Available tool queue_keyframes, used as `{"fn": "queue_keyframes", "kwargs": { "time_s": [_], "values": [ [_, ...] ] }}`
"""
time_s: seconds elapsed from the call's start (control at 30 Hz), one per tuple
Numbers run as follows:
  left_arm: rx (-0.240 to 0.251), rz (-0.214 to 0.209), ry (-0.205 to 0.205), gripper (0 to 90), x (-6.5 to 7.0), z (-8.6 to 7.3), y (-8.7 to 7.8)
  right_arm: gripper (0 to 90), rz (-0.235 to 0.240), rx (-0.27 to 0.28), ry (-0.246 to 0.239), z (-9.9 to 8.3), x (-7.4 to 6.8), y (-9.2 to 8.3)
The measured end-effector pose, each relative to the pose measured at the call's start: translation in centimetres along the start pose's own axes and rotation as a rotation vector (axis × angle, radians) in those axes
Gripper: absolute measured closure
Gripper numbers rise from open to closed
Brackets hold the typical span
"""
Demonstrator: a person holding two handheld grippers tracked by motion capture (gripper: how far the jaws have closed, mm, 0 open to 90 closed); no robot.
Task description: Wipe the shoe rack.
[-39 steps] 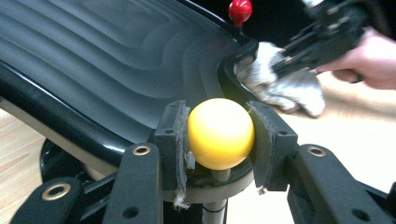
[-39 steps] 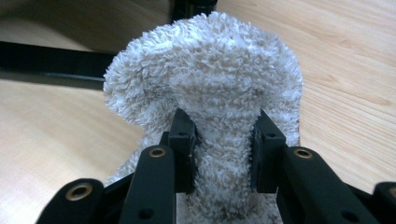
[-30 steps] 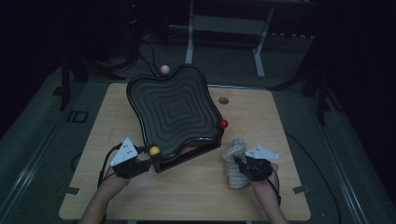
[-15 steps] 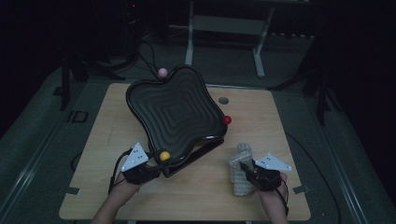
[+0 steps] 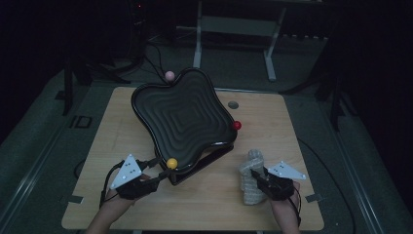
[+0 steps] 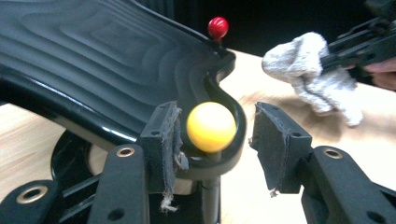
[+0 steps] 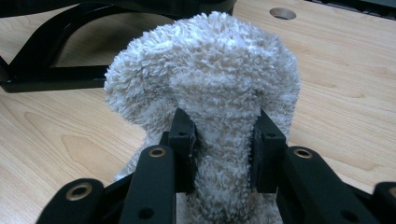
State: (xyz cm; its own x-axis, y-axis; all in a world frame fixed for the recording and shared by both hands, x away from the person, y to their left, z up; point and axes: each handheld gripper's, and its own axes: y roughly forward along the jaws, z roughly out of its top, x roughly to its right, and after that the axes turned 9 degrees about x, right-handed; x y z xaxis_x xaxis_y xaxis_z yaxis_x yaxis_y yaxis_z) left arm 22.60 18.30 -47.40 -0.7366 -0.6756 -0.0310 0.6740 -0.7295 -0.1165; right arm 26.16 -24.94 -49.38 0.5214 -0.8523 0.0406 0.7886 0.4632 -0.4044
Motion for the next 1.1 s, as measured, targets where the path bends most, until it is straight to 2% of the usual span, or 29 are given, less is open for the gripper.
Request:
{"fn": "queue_keyframes", "kwargs": {
  "time_s": [0.07,0.17,0.23,0.3,0.33,0.37,0.43,0.47,0.53,0.6,0.7,0.77,0.87,1.0,1.07,1.1],
  "values": [
    [0.003,0.011,0.046,53.0,0.0,-0.5,-0.5,67.4,-0.006,-0.004,0.003,-0.1,0.2,0.0],
    [-0.024,0.026,0.056,54.7,-0.1,-1.3,-1.0,67.4,-0.008,-0.005,0.004,-0.2,0.2,0.1],
    [-0.034,0.05,0.069,58.9,-0.2,-2.0,-1.2,67.4,-0.014,-0.007,0.002,-0.3,0.2,0.1],
    [-0.049,0.053,0.03,63.2,-0.6,-2.6,-1.3,67.4,-0.014,-0.006,0.005,-0.4,0.3,0.2],
    [-0.079,0.062,0.007,63.4,-0.9,-3.1,-1.2,67.4,-0.015,-0.007,0.003,-0.5,0.3,0.2],
    [-0.079,0.062,0.007,64.9,-0.9,-3.1,-1.2,67.4,-0.015,-0.007,0.003,-0.5,0.3,0.2],
    [-0.105,0.071,0.008,65.6,-1.1,-3.8,-1.0,67.4,-0.015,-0.009,0.009,-0.5,0.4,0.3],
    [-0.124,0.082,0.009,70.3,-1.2,-4.1,-0.8,67.4,-0.017,-0.007,0.015,-0.5,0.5,0.3],
    [-0.159,0.087,0.006,73.5,-1.4,-5.0,-0.3,67.4,-0.019,-0.007,0.01,-0.5,0.4,0.4],
    [-0.175,0.099,0.005,74.6,-1.4,-5.3,-0.1,67.5,-0.021,-0.008,0.006,-0.5,0.4,0.5],
    [-0.202,0.122,-0.023,87.0,-1.7,-6.0,0.5,67.5,-0.022,-0.014,0.006,-0.7,0.4,0.7],
    [-0.219,0.129,-0.014,87.1,-1.7,-6.4,0.9,67.5,-0.021,-0.016,0.005,-0.7,0.4,0.7],
    [-0.23,0.112,-0.031,87.7,-1.7,-6.7,1.4,67.5,-0.023,-0.017,0.007,-0.7,0.5,0.7],
    [-0.252,0.129,-0.018,87.6,-1.2,-7.3,2.7,67.5,-0.021,-0.018,0.007,-0.8,0.4,0.8],
    [-0.255,0.138,-0.021,87.4,-1.1,-7.4,2.9,67.5,-0.02,-0.019,0.007,-0.8,0.3,0.9],
    [-0.26,0.139,-0.037,87.4,-1.0,-7.5,3.3,67.5,-0.018,-0.02,0.005,-0.8,0.3,0.9]
  ]
}}
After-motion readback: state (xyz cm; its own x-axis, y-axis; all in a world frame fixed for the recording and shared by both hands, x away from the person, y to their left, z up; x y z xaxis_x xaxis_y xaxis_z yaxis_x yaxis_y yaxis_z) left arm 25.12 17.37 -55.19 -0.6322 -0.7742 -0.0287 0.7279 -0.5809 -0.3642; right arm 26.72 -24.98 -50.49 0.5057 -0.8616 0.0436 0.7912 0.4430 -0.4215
